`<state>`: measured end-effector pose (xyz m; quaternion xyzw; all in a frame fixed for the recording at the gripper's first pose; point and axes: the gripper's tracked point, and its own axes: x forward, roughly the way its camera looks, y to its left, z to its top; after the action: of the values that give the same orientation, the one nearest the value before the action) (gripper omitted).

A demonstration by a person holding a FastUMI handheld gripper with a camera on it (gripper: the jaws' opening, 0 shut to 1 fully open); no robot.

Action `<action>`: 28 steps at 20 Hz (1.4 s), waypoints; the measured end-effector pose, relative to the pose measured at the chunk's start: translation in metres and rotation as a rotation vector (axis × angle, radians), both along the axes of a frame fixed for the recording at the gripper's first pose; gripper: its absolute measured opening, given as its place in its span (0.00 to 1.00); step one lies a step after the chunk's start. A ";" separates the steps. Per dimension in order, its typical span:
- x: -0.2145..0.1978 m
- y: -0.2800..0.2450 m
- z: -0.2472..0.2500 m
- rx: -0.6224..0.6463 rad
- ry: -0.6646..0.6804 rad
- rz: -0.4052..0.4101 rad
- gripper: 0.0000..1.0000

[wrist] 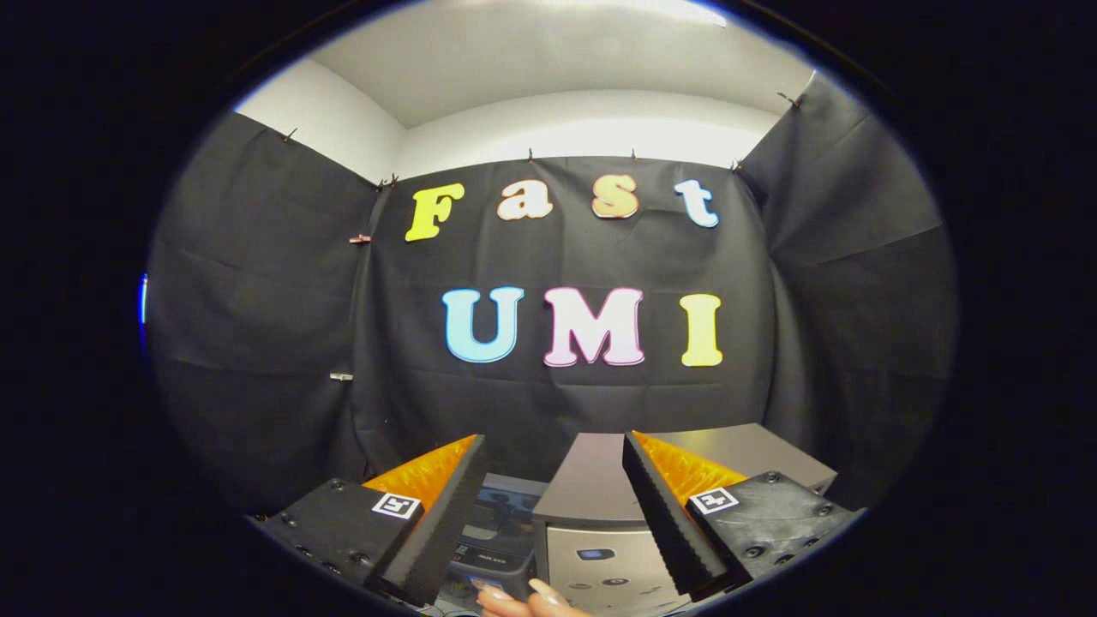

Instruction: Put the clothes into the washing machine and then close the washing machine lid.

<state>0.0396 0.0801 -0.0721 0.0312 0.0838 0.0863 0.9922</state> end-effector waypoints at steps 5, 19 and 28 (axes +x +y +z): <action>-0.051 -0.027 0.001 -0.003 -0.018 -0.055 0.98; -0.073 -0.023 -0.018 -0.024 -0.014 -0.025 0.98; -0.065 -0.018 -0.035 -0.022 0.022 -0.014 0.98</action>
<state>-0.0254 0.0621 -0.1076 0.0218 0.0954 0.0783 0.9921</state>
